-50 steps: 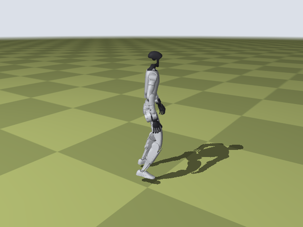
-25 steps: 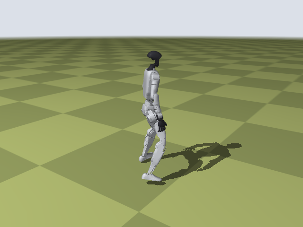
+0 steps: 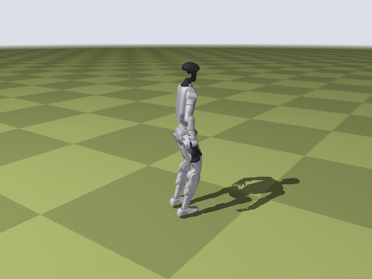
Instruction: Sport exercise
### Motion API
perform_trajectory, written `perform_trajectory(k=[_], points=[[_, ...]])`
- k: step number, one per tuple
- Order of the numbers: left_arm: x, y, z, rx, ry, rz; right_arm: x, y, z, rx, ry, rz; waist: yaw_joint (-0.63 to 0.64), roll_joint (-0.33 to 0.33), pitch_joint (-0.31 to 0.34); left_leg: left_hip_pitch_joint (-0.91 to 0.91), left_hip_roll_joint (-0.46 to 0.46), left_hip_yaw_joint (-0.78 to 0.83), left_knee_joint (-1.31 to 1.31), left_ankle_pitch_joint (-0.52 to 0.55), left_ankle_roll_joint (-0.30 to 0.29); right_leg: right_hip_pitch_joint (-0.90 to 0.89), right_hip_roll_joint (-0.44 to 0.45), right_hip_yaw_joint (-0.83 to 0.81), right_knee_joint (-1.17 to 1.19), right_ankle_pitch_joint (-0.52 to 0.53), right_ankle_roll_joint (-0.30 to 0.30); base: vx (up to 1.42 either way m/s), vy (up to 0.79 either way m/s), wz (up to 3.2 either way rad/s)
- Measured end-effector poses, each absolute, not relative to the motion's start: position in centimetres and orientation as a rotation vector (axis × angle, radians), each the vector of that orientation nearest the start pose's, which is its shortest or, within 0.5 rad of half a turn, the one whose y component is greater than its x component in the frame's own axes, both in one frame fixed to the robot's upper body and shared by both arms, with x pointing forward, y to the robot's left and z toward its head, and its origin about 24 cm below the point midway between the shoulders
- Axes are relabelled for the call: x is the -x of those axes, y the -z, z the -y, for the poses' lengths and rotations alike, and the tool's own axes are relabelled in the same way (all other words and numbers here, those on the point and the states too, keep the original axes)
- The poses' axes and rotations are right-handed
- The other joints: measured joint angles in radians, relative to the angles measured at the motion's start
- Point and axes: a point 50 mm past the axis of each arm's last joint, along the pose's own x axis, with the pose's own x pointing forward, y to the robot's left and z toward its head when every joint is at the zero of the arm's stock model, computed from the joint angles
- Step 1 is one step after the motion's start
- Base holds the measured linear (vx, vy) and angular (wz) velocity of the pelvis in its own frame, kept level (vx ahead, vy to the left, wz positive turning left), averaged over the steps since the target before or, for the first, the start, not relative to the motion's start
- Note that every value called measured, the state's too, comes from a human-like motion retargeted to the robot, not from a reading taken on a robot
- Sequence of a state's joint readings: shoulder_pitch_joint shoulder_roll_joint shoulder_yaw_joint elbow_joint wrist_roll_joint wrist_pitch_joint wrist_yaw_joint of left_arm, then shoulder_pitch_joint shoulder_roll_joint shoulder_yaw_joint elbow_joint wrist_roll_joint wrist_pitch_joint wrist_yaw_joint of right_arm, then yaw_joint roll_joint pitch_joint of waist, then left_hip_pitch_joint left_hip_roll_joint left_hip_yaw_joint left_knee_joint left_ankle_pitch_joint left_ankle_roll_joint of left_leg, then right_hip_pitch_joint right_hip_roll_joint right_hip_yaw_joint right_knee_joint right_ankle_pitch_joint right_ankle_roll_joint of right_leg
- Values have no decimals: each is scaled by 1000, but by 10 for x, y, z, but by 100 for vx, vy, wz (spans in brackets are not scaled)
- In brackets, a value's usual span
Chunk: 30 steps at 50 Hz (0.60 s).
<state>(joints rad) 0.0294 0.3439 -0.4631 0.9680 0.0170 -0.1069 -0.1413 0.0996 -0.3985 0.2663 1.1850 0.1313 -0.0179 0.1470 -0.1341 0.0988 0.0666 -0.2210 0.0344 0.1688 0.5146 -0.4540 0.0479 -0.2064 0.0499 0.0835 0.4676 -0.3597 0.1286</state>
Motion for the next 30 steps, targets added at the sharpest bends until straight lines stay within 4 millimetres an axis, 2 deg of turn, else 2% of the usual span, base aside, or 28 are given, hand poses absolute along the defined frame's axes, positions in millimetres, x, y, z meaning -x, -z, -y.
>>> perform_trajectory(k=[3, 7, 12, 15, 20, 25, 30], points=[[-118, 146, -209, -478, 415, -993, -66, 150, 277, 325, -48, -1271, 3, -11, 4, -1, -24, -9, -9, 2, 12, -19, -10, 46, 52, -16, 15, 7, 20, 12], [-115, 145, -213, -501, 405, -991, -85, 146, 274, 353, -75, -1196, 18, -28, 6, 12, -42, -9, -56, 21, 16, -58, -67, -24, 121, -23, -11, 6, 11, -10], [-113, 144, -217, -499, 390, -980, -96, 144, 267, 348, -107, -1150, 35, -46, 9, 16, -50, -29, -72, 25, 9, -60, -47, -67, 64, -7, -18, 0, 0, 0], [-113, 143, -218, -481, 373, -974, -98, 146, 262, 331, -125, -1151, 59, -40, 21, -3, -32, -43, -6, -17, 2, -30, -29, -107, 15, -12, -43, 5, 0, -15], [-99, 151, -201, -395, 377, -1004, -98, 150, 251, 298, -150, -1160, 115, 12, 73, -163, 47, -169, 359, -97, -49, 9, 42, -112, 7, -37, -71, 7, 10, -26], [-75, 161, -193, -346, 380, -1093, -100, 151, 247, 269, -132, -1151, 159, 19, 94, -364, 212, -197, 662, -173, 0, 20, 38, -83, 10, -39, -38, 14, 34, -15], [-59, 164, -205, -360, 345, -1158, -101, 150, 253, 227, -65, -1146, 190, -6, 79, -491, 302, -254, 687, -243, 39, 3, -50, -18, 45, -55, 31, 22, 62, -34]])
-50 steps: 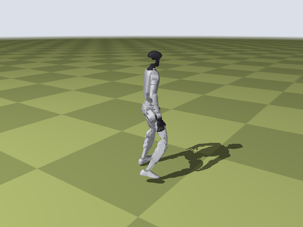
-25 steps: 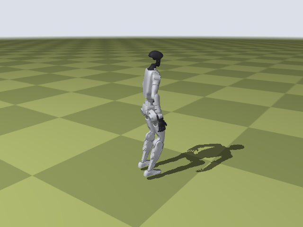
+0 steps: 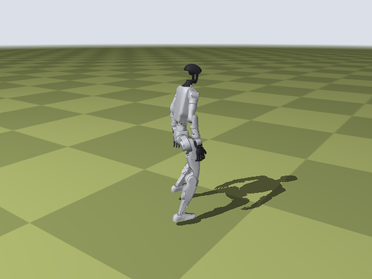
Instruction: Sport exercise
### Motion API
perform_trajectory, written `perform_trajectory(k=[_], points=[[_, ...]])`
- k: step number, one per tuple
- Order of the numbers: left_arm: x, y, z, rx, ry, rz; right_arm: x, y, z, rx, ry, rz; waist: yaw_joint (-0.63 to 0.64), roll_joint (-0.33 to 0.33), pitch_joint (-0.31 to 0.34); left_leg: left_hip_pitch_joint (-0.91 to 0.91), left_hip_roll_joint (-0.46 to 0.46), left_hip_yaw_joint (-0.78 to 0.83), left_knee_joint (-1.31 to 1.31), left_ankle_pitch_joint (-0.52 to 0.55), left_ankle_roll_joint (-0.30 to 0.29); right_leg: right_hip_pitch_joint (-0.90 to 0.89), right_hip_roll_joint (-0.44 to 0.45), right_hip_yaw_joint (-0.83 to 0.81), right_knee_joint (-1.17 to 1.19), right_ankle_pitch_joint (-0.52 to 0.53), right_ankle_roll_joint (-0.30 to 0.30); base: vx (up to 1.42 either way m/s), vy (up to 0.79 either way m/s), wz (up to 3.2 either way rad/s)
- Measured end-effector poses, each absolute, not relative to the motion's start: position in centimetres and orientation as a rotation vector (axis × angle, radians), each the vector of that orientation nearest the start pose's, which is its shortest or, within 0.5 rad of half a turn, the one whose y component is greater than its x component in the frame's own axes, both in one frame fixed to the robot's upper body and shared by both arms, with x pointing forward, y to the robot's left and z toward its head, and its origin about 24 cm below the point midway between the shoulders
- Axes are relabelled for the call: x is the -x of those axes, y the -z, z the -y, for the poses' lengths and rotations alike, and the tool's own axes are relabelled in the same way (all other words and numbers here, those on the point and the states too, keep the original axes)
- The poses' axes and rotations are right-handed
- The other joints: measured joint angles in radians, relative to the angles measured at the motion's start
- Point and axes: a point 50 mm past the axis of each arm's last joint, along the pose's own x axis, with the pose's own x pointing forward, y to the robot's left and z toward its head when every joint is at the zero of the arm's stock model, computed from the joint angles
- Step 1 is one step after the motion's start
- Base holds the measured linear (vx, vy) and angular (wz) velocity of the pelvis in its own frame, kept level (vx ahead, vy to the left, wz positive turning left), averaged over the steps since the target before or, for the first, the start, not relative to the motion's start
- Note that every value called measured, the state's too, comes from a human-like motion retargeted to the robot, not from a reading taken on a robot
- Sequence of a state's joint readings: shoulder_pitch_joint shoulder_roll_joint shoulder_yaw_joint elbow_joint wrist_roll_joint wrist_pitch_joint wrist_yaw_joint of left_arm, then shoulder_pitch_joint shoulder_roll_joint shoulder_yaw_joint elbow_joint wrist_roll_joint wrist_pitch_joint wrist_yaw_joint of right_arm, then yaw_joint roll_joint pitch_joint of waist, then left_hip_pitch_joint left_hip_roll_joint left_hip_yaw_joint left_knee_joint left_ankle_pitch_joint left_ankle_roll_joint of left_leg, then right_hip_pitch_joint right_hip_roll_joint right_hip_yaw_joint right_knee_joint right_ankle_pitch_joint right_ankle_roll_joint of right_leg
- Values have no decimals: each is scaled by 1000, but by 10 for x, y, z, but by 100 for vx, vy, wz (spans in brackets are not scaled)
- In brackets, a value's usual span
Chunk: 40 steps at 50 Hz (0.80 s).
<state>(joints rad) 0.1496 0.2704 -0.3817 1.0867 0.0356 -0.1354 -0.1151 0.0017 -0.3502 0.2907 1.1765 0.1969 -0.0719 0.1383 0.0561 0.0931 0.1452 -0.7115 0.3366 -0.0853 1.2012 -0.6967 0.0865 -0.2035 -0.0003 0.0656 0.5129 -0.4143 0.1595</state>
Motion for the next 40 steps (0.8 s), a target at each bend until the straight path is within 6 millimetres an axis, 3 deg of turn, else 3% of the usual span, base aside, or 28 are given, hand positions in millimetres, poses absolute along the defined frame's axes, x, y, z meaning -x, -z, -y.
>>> perform_trajectory(k=[3, 5, 8, 10, 13, 15, 17, 20, 22, 26, 28, 30, 33, 40], points=[[-73, 158, -215, -421, 317, -1102, -101, 146, 266, 216, 20, -1138, 6, 2, -24, -28, -15, 16, 30, -54, 14, -40, -79, 19, 62, -13, 43, 25, 81, -21], [-95, 149, -221, -479, 284, -1011, -99, 143, 277, 212, 90, -1132, 3, -4, -44, -22, -80, 54, 37, -74, 40, -66, -154, 32, 88, 38, 77, 27, 89, -6], [-126, 127, -231, -523, 204, -839, -91, 140, 287, 206, 152, -1131, 5, 14, -85, 57, -161, 122, -84, -13, 48, -88, -213, -11, 85, 148, 74, 26, 93, -37], [-140, 110, -239, -525, 144, -739, -88, 138, 292, 209, 161, -1123, -1, 31, -105, 154, -208, 162, -246, 102, 11, -96, -196, -67, 83, 166, 38, 23, 93, -51], [-143, 93, -251, -528, 93, -663, -88, 134, 296, 244, 137, -1100, -52, 26, -115, 314, -287, 200, -558, 410, -108, -110, -90, -106, 74, 180, -1, 18, 92, 5], [-141, 86, -258, -558, 84, -639, -84, 130, 300, 249, 136, -1081, -94, 5, -116, 374, -335, 189, -684, 613, -193, -127, -2, -86, 66, 228, 6, 16, 91, 61], [-140, 80, -264, -600, 78, -615, -77, 125, 309, 233, 172, -1059, -129, -26, -115, 389, -343, 186, -678, 675, -252, -140, 77, -40, 51, 277, 33, 16, 92, 69], [-141, 70, -272, -642, 61, -576, -63, 115, 330, 222, 253, -1049, -174, -71, -136, 390, -274, 212, -601, 574, -264, -149, 134, 2, 28, 297, 52, 16, 90, 41], [-147, 61, -278, -643, 36, -544, -53, 109, 346, 216, 331, -1067, -187, -85, -157, 395, -188, 211, -557, 452, -243, -147, 133, 5, 58, 214, 13, 14, 87, -1], [-167, 43, -277, -606, -9, -449, -33, 98, 380, 228, 547, -1131, -184, -52, -143, 405, -34, 143, -445, 183, -208, -176, 84, -1, 292, -173, -107, 8, 83, -13], [-177, 43, -263, -562, -9, -410, -30, 98, 387, 264, 640, -1169, -179, -20, -114, 404, -23, 130, -393, 93, -202, -188, 42, 3, 375, -277, -122, 3, 79, 11], [-183, 52, -245, -506, 1, -415, -36, 105, 379, 288, 652, -1200, -179, 3, -96, 407, -64, 135, -402, 77, -201, -178, -11, 8, 344, -256, -110, 2, 73, 12], [-179, 71, -231, -492, 57, -492, -49, 122, 351, 272, 557, -1227, -178, 9, -97, 433, -138, 168, -518, 118, -188, -164, -83, -13, 230, -133, -74, 3, 64, 4], [-146, 114, -233, -550, 116, -756, -62, 151, 286, 258, 243, -1267, -182, -24, -122, 471, -278, 202, -712, 150, -125, -206, -156, -60, 173, -46, -17, 2, 47, -5]])
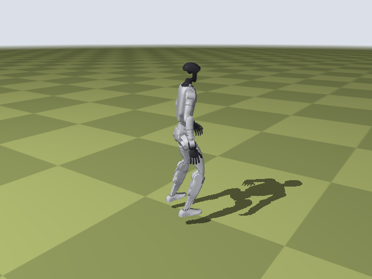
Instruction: Sport exercise
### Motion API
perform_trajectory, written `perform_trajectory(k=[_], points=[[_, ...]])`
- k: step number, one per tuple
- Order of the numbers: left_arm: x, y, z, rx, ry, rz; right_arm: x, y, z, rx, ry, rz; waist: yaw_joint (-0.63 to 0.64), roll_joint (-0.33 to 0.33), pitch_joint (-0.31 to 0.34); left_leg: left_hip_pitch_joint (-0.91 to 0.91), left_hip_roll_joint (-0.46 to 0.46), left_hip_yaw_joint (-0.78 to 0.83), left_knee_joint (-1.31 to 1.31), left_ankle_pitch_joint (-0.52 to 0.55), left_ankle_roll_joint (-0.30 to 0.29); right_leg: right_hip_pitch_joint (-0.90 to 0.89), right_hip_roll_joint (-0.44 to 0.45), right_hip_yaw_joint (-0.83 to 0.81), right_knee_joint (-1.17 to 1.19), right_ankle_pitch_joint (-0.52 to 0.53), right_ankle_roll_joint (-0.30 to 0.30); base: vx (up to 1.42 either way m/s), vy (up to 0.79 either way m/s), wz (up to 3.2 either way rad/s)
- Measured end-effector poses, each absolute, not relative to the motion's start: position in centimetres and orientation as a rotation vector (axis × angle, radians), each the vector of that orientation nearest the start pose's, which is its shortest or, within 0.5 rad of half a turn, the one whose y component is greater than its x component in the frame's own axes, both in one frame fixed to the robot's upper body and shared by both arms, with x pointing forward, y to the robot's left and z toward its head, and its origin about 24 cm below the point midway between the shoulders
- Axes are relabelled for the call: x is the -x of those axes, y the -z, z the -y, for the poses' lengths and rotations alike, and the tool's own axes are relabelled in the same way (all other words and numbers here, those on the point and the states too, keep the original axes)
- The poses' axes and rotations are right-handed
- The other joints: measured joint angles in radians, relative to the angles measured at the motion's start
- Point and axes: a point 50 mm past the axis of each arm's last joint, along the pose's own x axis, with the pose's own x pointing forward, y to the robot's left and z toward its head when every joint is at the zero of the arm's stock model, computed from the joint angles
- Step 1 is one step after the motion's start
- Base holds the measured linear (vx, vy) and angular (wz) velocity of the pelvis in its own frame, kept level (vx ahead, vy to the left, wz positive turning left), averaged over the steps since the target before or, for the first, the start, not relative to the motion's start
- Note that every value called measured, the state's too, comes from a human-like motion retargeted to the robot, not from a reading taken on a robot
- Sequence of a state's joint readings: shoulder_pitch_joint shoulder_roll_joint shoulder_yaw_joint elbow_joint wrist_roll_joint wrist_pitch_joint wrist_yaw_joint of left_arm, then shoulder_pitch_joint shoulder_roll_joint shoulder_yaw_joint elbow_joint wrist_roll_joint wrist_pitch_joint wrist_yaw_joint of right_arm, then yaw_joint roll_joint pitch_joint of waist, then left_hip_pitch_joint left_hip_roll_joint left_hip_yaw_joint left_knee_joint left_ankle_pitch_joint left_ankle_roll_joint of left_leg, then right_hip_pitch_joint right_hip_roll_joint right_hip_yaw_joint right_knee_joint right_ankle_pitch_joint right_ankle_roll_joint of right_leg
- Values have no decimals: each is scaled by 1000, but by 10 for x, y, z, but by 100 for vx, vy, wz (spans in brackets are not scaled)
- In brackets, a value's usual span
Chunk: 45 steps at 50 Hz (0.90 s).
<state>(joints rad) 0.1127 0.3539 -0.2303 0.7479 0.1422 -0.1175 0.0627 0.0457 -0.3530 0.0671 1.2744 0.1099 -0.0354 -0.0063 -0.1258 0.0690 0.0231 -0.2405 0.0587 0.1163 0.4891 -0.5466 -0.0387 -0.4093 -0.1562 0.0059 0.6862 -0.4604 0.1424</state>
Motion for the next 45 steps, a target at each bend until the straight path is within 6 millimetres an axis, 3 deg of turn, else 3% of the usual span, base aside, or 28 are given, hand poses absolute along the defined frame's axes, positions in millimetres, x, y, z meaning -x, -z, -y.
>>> perform_trajectory(k=[7, 15, 22, 27, 30, 37, 45], points=[[-115, 143, -234, -562, 104, -977, -71, 162, 246, 303, 39, -1267, -13, -27, -15, 8, -68, 19, -110, 39, 39, -43, -9, -13, -24, 23, 22, 1, 26, 0], [-99, 151, -233, -552, 105, -1034, -90, 158, 239, 361, 1, -1169, -7, -27, -43, 30, -78, 33, -215, 95, 38, -32, 18, 11, -130, 80, 38, 1, 2, -2], [-89, 153, -233, -482, 27, -1042, -114, 151, 234, 414, 14, -1062, 36, -16, -44, 17, -31, 29, -120, 49, 23, 28, 58, -11, -206, 59, -11, 2, -16, -14], [-88, 156, -223, -423, -1, -1036, -128, 148, 231, 471, 8, -1014, 68, 11, -24, -71, 61, 63, 170, -52, 44, 71, 112, -30, -229, 55, -36, 2, -16, -8], [-89, 158, -211, -399, 18, -1037, -128, 148, 232, 488, 11, -1016, 91, 32, -24, -106, 64, 65, 245, -86, 54, 98, 145, -39, -260, 64, -41, 4, -11, -5], [-97, 160, -194, -400, 53, -1019, -119, 151, 233, 497, 24, -1049, 105, 42, -47, -22, -56, 30, -38, 22, 60, 199, 157, -63, -401, 111, -33, 9, -5, 10], [-113, 153, -194, -457, 50, -944, -111, 153, 232, 513, 20, -1046, 100, 40, -77, 48, -76, 13, -167, 55, 83, 242, 152, -90, -450, 109, -36, 9, -1, 14]])
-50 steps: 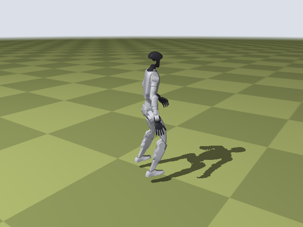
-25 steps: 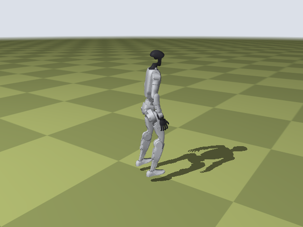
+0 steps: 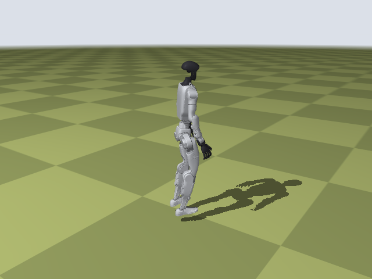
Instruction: Sport exercise
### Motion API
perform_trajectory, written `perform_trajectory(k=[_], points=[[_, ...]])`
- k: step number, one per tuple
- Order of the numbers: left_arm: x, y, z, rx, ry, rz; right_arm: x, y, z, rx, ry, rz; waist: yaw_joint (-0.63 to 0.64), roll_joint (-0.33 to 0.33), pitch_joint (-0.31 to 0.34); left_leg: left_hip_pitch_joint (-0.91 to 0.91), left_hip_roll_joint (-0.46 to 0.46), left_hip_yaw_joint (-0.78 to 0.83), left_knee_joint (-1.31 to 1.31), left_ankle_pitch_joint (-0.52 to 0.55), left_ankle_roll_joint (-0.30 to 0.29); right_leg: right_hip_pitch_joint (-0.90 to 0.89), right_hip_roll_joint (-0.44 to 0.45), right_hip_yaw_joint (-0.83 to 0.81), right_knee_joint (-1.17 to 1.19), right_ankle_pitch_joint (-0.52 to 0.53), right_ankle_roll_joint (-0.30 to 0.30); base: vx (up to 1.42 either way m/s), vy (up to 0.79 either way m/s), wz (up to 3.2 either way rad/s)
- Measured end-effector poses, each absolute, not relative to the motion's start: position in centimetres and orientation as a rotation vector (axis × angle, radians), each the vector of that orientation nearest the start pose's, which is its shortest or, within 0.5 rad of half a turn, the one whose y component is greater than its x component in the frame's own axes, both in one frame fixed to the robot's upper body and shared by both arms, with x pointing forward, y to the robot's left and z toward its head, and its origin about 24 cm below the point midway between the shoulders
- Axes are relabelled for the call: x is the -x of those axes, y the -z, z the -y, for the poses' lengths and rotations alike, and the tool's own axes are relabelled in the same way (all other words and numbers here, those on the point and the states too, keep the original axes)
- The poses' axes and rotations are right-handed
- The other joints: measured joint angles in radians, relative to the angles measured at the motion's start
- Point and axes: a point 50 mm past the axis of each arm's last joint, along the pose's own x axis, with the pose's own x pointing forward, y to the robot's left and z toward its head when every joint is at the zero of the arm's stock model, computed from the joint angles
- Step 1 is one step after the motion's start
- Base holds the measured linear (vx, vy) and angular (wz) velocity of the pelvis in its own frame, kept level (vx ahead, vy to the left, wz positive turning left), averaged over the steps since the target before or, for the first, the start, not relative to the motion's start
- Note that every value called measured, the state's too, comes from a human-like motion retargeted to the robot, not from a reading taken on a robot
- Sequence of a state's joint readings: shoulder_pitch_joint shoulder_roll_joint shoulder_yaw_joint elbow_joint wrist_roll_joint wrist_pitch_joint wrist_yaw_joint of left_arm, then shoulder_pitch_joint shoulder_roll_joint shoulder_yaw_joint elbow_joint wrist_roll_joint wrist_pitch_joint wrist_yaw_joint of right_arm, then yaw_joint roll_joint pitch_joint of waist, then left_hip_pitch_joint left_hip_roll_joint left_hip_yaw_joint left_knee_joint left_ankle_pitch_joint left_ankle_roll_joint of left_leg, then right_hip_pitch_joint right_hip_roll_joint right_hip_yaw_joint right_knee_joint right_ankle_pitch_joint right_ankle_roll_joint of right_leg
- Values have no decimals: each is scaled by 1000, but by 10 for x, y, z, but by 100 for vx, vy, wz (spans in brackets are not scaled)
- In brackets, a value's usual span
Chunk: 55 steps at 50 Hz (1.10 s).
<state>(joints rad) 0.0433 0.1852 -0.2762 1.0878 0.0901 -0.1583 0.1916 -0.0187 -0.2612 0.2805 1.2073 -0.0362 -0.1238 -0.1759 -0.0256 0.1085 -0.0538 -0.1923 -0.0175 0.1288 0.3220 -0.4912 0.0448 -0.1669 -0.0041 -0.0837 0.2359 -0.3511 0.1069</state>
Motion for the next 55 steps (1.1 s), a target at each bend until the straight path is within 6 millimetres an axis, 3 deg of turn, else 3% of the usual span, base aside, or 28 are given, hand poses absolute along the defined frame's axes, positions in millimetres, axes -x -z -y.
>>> perform_trajectory(k=[2, 3, 5, 7, 10, 12, 15, 17, 18, 20, 22, 23, 25, 27, 28, 30, 32, 34, 37, 43, 50, 53, 55], points=[[-99, 156, -187, -466, 60, -951, -94, 158, 225, 518, 10, -1067, -1, -2, -12, -6, 4, 3, 37, -16, 2, -7, -6, -4, 42, -18, 1, 3, 0, 6], [-110, 153, -193, -480, 55, -925, -103, 155, 230, 526, 15, -1047, -1, -1, -11, 1, -1, -2, 1, -3, 1, -4, -5, -10, 19, -12, 2, 7, 1, 16], [-97, 156, -186, -487, 69, -935, -89, 159, 224, 533, 6, -1064, -3, -5, -19, -3, -2, 0, 23, -9, 2, -12, -14, -14, 52, -24, 2, 0, 0, 0], [-112, 151, -192, -510, 65, -901, -101, 155, 230, 549, 12, -1036, -2, -5, -16, 9, -10, -7, -31, 10, 1, -10, -13, -22, 23, -16, 3, 0, 0, 0], [-97, 154, -185, -525, 81, -911, -85, 159, 224, 563, 2, -1054, -4, -15, -26, -4, -15, -6, 3, 0, 3, -33, -29, -27, 85, -42, 5, 0, 0, 0], [-113, 150, -192, -547, 74, -880, -98, 155, 229, 576, 7, -1029, -2, -15, -20, 9, -20, -13, -50, 20, 2, -28, -25, -34, 53, -30, 4, 0, 0, 0], [-99, 153, -186, -561, 83, -892, -82, 159, 222, 585, -7, -1048, -2, -29, -26, -4, -27, -12, -8, 6, 5, -50, -42, -35, 120, -58, 4, 0, 0, 0], [-114, 149, -193, -579, 74, -867, -95, 156, 227, 594, -7, -1023, 0, -28, -20, 6, -27, -19, -51, 22, 4, -41, -34, -40, 81, -44, 3, 0, 0, 0], [-104, 152, -189, -577, 81, -882, -85, 159, 222, 594, -15, -1039, 1, -35, -22, 2, -30, -17, -27, 14, 5, -46, -42, -39, 110, -55, 2, 0, 0, 0], [-118, 148, -196, -595, 72, -860, -97, 155, 226, 602, -16, -1015, 4, -34, -16, 10, -28, -24, -59, 24, 4, -38, -33, -44, 78, -45, 0, 0, 0, 0], [-104, 153, -190, -593, 81, -882, -83, 159, 219, 602, -31, -1035, 4, -44, -18, 1, -31, -22, -17, 9, 6, -46, -44, -42, 123, -63, -2, 0, 0, 0], [-113, 150, -195, -602, 71, -867, -92, 157, 222, 606, -29, -1017, 6, -43, -14, 7, -29, -25, -41, 16, 5, -40, -36, -45, 98, -55, -3, 0, 0, 0], [-100, 154, -189, -598, 77, -891, -79, 161, 215, 603, -42, -1034, 6, -52, -16, -2, -31, -23, 5, -2, 7, -48, -47, -43, 145, -74, -5, 0, 0, 0], [-113, 150, -198, -611, 60, -870, -91, 157, 218, 606, -37, -1006, 6, -52, -10, 3, -27, -27, -22, 4, 5, -42, -35, -45, 115, -64, -8, 0, 0, 0], [-102, 153, -194, -607, 64, -887, -82, 160, 213, 603, -43, -1018, 5, -57, -10, -6, -27, -25, 15, -10, 6, -49, -43, -44, 151, -79, -9, 0, 0, 0], [-116, 149, -202, -621, 46, -864, -95, 156, 216, 605, -36, -983, 5, -56, -4, -5, -22, -29, -10, -3, 2, -46, -30, -44, 121, -69, -11, 0, 0, 0], [-102, 152, -197, -620, 49, -880, -85, 158, 209, 600, -37, -984, 3, -64, -4, -29, -21, -25, 54, -30, 1, -68, -39, -39, 183, -96, -12, 0, 0, 0], [-116, 147, -206, -634, 30, -853, -105, 153, 213, 605, -21, -927, 2, -63, 5, -36, -15, -28, 31, -23, -4, -76, -25, -37, 160, -87, -13, 0, -3, 2], [-117, 147, -208, -636, 10, -845, -120, 146, 214, 614, 6, -853, -4, -67, 23, -83, -6, -29, 93, -49, -7, -122, -20, -30, 218, -106, -11, -4, -7, 7], [-123, 144, -197, -614, -51, -798, -148, 127, 223, 647, 106, -702, -24, -67, 79, -325, 22, -18, 507, -193, -11, -344, -25, -17, 572, -224, -11, -7, -9, 15], [-160, 128, -198, -595, -210, -682, -180, 111, 225, 627, 199, -610, -31, -55, 132, -636, 66, 1, 1042, -357, 23, -641, -59, -28, 1084, -428, -60, 1, -8, 22], [-155, 131, -196, -533, -245, -720, -176, 115, 223, 529, 275, -645, -19, -57, 98, -596, 58, -3, 1015, -365, 23, -606, -77, -47, 1076, -417, -68, 20, -4, 16], [-142, 136, -194, -469, -255, -771, -161, 123, 221, 456, 333, -706, -3, -62, 70, -469, 41, -6, 859, -293, -7, -491, -87, -69, 935, -315, -44, 30, -3, 1]])
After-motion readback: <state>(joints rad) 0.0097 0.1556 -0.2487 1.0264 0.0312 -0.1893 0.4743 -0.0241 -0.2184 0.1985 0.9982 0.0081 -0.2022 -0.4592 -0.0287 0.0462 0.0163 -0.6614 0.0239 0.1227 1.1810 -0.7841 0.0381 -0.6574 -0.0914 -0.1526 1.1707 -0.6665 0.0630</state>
